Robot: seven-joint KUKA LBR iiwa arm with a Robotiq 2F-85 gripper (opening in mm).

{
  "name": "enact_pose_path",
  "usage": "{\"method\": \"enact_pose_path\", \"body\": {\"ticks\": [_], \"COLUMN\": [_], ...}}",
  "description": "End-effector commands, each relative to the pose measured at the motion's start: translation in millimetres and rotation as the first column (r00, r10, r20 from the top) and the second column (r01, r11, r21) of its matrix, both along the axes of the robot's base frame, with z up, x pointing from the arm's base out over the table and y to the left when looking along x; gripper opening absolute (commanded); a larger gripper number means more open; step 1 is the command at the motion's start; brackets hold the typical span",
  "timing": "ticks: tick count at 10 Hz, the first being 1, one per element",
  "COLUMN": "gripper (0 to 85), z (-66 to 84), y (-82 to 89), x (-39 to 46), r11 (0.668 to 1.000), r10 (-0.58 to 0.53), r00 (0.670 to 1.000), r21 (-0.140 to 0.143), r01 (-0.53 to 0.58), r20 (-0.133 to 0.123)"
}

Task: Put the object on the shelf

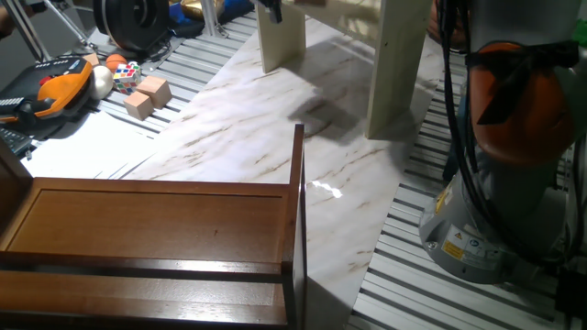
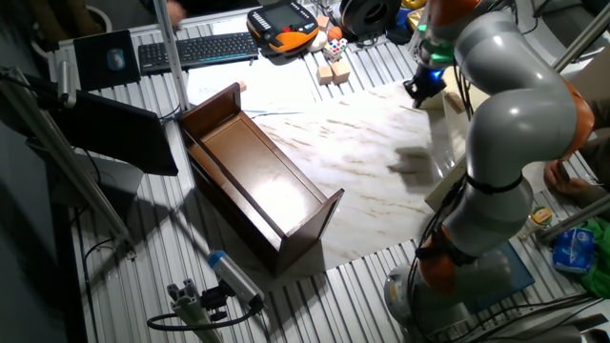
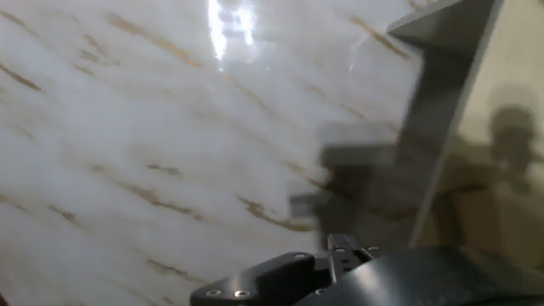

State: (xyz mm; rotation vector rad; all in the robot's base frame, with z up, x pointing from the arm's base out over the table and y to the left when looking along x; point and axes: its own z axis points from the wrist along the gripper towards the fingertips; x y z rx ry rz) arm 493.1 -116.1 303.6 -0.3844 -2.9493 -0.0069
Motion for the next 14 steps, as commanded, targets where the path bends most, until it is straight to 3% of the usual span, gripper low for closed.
{"method": "enact_pose_path", "body": {"ticks": [1,5,7,10,12,14], "gripper": [0.0,0.0,0.0,0.0,0.0,0.0], "z": [-2.8,-10.4,-14.4,-19.1,-25.6,-26.5], "y": [11.1,14.5,18.4,21.6,26.2,24.9], "x": [-1.5,-3.0,-7.8,-13.4,-18.7,-14.5], "r11": [1.000,1.000,0.999,0.999,0.999,0.999], "r10": [-0.011,-0.026,-0.031,-0.040,-0.043,-0.039], "r00": [1.000,1.000,0.999,0.999,0.999,0.999], "r21": [0.002,-0.014,-0.026,-0.017,-0.012,-0.014], "r01": [0.011,0.026,0.031,0.040,0.043,0.039], "r20": [0.003,0.010,0.009,0.000,0.016,0.022]}}
